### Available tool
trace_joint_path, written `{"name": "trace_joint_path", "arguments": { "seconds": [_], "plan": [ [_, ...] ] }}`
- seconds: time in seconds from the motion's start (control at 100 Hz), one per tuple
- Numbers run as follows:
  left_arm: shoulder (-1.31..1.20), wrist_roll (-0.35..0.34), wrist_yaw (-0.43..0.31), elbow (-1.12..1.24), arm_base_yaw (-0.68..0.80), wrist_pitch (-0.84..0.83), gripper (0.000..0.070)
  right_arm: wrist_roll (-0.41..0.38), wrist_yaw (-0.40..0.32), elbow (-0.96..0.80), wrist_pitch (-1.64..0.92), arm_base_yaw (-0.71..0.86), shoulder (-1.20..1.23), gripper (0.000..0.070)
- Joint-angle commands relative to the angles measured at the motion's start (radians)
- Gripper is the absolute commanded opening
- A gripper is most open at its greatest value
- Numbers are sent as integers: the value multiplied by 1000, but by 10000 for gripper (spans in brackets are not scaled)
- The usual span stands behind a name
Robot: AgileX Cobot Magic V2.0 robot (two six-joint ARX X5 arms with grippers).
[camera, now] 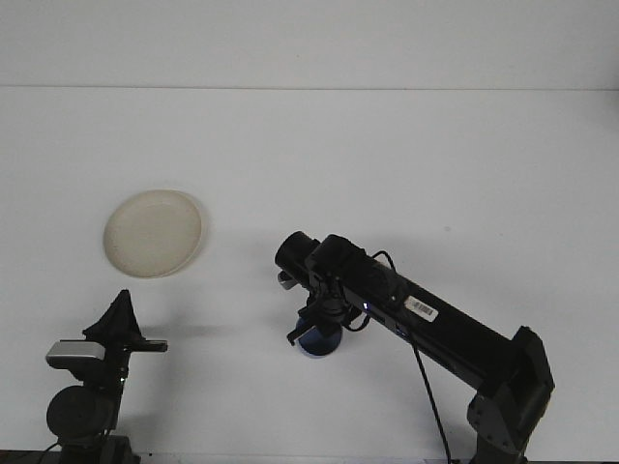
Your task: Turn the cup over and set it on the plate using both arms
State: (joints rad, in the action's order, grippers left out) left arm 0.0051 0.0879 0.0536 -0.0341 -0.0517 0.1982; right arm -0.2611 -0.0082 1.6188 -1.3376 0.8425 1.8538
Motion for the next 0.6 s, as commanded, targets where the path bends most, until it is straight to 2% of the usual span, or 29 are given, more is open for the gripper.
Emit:
{"name": "trace_joint_path", "arguments": {
  "seconds": [0.0, 0.07, 0.2, 0.27, 0.59],
  "plan": [
    [-2, -13, -2, 20, 1, 12, 11, 16, -9, 19, 2, 12, 33, 0],
    [-2, -13, -2, 20, 1, 12, 11, 15, -22, 19, 7, 16, 33, 36],
    [-2, -13, -2, 20, 1, 13, 11, 15, -22, 19, -6, 13, 32, 275],
    [-2, -13, -2, 20, 1, 12, 11, 15, -22, 23, -18, 8, 32, 353],
    [-2, -13, -2, 20, 1, 12, 11, 22, -23, 103, -31, 4, -7, 376]
  ]
}}
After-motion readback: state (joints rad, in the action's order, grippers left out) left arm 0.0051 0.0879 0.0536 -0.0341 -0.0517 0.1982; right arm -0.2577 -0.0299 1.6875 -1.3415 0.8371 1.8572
